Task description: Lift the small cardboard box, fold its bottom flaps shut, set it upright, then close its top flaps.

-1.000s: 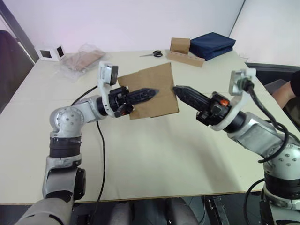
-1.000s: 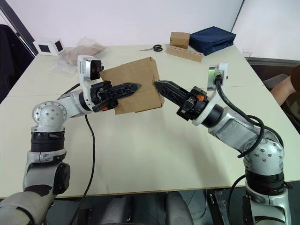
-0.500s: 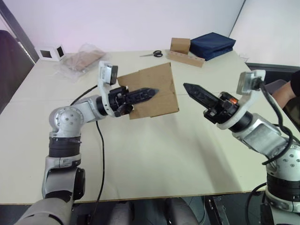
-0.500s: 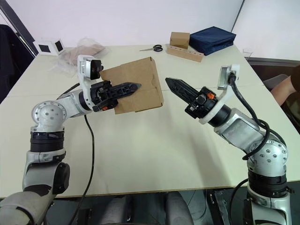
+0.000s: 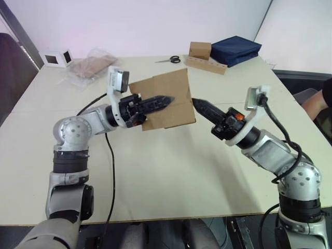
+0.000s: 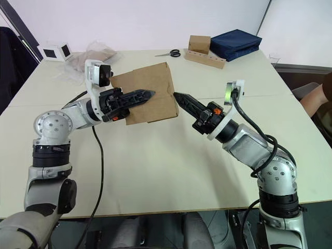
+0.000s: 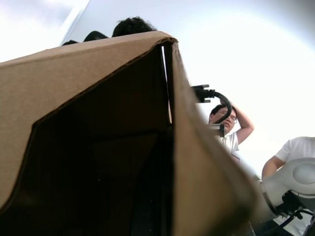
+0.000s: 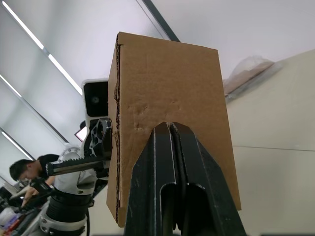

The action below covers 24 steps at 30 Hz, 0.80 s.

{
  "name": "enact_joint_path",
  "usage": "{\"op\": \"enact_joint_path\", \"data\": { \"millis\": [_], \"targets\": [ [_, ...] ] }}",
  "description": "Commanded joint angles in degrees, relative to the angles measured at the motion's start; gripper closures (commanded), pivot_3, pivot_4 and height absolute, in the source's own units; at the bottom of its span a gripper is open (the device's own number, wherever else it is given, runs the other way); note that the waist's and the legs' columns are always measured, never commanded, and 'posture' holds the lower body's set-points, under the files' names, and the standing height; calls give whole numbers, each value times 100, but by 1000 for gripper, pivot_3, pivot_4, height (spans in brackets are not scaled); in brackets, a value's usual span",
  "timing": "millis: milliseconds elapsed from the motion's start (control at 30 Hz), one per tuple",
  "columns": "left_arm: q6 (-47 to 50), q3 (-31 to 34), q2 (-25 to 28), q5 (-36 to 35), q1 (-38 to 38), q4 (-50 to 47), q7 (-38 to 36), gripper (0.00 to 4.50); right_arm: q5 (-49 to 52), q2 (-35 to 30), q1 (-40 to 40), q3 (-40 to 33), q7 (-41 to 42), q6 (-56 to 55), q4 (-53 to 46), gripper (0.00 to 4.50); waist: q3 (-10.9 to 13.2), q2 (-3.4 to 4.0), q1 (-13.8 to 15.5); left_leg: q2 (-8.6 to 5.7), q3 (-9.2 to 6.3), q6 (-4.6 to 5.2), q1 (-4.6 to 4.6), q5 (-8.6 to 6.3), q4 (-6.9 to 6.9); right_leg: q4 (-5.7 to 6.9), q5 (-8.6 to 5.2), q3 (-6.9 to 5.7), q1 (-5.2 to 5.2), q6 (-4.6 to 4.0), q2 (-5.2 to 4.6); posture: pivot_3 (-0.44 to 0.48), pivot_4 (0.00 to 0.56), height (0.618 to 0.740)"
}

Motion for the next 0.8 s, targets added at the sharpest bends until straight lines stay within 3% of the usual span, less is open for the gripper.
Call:
{"op": "enact_joint_path", "data": {
  "millis": [33,133,333,433,533,667,800],
  "targets": [
    [-65,-38,135,43,-251,-40,-108,4500,37,-151,-91,-155,81,18,-288,4497,0,0,-3,0,0,0,0,0,0,0,0,0,0,0,0,0,150,740],
    [-156,-300,430,385,-452,131,-422,4500,4,-366,-23,-413,139,-16,-225,4497,1,-1,2,0,0,0,-1,0,0,0,0,-1,0,0,0,0,150,740],
    [-1401,-2556,1483,2656,-1797,1147,-2238,4500,-704,-1096,614,-751,778,18,-333,4497,2,-2,31,-4,3,0,-1,0,-5,-10,0,0,1,0,4,0,150,740],
    [-2414,-3666,1527,3881,-2594,1845,-3179,4500,-947,-1081,838,-767,939,-91,-403,4497,5,0,31,-4,5,1,-2,0,-6,-11,-1,1,1,-1,4,0,150,740],
    [-3477,-4645,1479,4732,-3137,2314,-3449,4500,-1089,-931,946,-787,924,-206,-465,4497,11,1,4,-4,7,2,-3,-1,-7,-12,-1,3,-1,-1,5,0,150,740],
    [-4476,-5850,1467,5028,-3656,2567,-3449,4500,-1232,-706,1093,-719,846,-316,-616,4497,16,3,-8,-1,6,10,-6,-6,-9,-11,-1,8,-7,-1,9,0,150,740],
    [-4763,-6499,1254,4985,-3974,2872,-3449,4500,-1402,-526,1182,-641,792,-386,-737,4497,22,4,-7,-2,7,11,-11,-6,-7,-11,-1,10,-10,0,6,0,150,740]
  ]
}}
